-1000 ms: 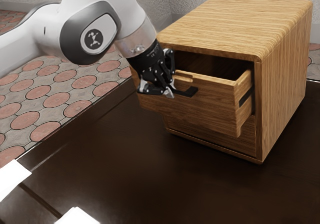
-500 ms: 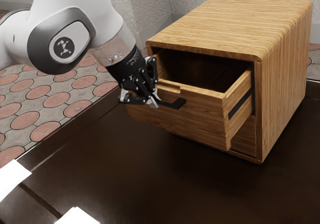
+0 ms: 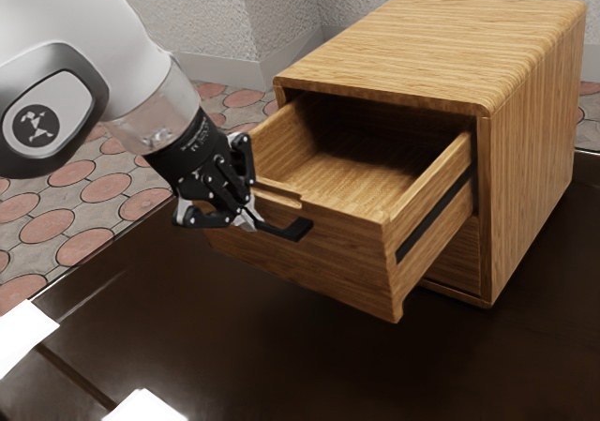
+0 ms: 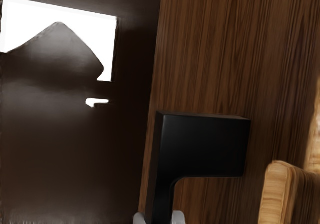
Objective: Pull the drawer handle with one arm to open the drawer
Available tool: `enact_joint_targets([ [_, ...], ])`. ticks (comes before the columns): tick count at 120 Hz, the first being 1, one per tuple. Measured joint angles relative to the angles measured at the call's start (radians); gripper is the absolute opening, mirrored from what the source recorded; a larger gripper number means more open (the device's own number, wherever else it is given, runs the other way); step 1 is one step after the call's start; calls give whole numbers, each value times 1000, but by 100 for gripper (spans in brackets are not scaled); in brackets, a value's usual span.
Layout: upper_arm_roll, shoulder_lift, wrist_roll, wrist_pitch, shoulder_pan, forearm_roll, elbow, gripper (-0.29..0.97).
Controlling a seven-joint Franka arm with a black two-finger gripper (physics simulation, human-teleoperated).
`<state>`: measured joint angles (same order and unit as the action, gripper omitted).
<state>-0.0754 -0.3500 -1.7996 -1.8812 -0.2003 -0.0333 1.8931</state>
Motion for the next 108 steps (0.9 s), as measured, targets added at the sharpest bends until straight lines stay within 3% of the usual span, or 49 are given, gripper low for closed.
enact_joint_targets([
  [34, 8, -92, -15, -1, 3, -3, 86, -11],
  [57, 9, -101, -20, 1, 4, -4, 93, -11],
  [82, 13, -102, -25, -5, 8, 1, 91, -2],
  [88, 17, -102, -26, -7, 11, 3, 88, -6],
  [108, 74, -114, -35, -18, 70, 11, 82, 22],
])
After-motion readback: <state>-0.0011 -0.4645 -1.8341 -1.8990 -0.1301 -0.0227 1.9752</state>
